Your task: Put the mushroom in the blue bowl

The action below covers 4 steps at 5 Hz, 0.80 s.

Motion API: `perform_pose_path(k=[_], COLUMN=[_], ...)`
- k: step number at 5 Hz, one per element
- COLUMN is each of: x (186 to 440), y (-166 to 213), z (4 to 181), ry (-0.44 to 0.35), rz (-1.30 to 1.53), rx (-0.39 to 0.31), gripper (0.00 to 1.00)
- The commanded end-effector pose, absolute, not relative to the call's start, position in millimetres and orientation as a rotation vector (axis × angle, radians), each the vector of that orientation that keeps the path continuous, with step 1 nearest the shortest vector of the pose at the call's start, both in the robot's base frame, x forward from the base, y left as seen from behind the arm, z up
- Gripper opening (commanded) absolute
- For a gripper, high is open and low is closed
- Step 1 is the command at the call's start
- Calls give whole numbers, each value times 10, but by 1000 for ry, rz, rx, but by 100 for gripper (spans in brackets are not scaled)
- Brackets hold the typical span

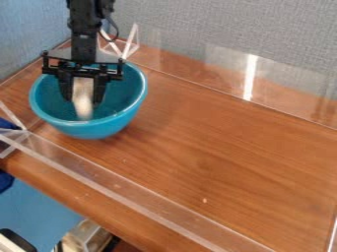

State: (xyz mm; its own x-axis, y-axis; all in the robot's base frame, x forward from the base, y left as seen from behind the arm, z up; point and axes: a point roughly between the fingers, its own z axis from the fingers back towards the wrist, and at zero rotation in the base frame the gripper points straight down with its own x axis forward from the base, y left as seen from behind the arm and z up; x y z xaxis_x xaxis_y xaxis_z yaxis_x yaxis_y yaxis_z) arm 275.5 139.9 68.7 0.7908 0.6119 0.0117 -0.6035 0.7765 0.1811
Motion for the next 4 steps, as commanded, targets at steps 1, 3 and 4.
perform_pose_path(k=[1, 3, 4], x=[2780, 2785, 2776], y=[1382, 1327, 1297], z=[809, 948, 1043], ry=[16, -6, -19], rz=[658, 660, 661], rx=[192, 182, 181], gripper=[100, 100, 100])
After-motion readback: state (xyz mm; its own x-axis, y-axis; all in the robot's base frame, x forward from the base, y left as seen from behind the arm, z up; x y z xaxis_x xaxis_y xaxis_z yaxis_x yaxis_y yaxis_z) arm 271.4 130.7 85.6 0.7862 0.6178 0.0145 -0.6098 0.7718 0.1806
